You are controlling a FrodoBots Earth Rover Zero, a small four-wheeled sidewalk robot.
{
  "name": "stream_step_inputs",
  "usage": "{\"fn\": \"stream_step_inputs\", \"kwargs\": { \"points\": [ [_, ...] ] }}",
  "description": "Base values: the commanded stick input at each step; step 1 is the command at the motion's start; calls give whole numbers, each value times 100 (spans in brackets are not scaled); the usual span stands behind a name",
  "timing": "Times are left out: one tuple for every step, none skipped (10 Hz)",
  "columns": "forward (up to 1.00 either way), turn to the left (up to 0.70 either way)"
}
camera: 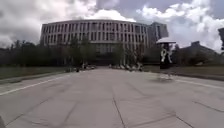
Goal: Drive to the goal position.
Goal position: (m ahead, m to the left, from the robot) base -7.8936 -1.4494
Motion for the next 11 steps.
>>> {"fn": "stream_step_inputs", "kwargs": {
  "points": [
    [100,0],
    [100,0],
    [100,0],
    [100,0],
    [100,0],
    [100,0],
    [100,0],
    [100,0],
    [100,0],
    [100,0],
    [100,0]
  ]
}}
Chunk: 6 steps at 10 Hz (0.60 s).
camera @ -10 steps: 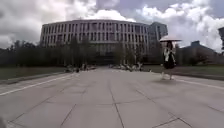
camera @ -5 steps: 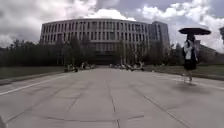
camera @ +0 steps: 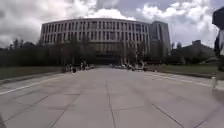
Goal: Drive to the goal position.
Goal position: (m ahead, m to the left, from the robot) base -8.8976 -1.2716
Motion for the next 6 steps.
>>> {"fn": "stream_step_inputs", "kwargs": {
  "points": [
    [100,0],
    [100,0],
    [100,0],
    [100,0],
    [100,0],
    [100,0]
  ]
}}
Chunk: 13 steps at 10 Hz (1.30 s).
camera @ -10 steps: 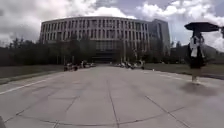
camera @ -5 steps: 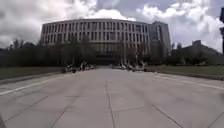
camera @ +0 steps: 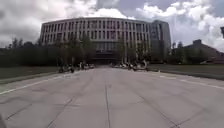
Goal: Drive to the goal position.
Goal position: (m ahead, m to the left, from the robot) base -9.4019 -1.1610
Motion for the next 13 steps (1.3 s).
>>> {"fn": "stream_step_inputs", "kwargs": {
  "points": [
    [100,0],
    [100,0],
    [100,0],
    [100,0],
    [100,0],
    [100,0],
    [100,0],
    [100,0],
    [87,3],
    [17,54],
    [0,100],
    [0,100],
    [0,100]
  ]
}}
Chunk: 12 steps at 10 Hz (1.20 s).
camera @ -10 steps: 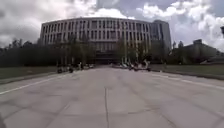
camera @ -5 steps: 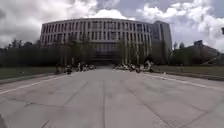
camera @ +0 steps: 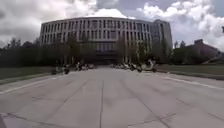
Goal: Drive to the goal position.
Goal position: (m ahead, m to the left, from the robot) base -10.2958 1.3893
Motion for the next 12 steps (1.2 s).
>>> {"fn": "stream_step_inputs", "kwargs": {
  "points": [
    [0,100],
    [0,100],
    [0,100],
    [0,100],
    [0,100],
    [0,100],
    [0,100],
    [0,100],
    [0,100],
    [0,100],
    [0,100],
    [0,100]
  ]
}}
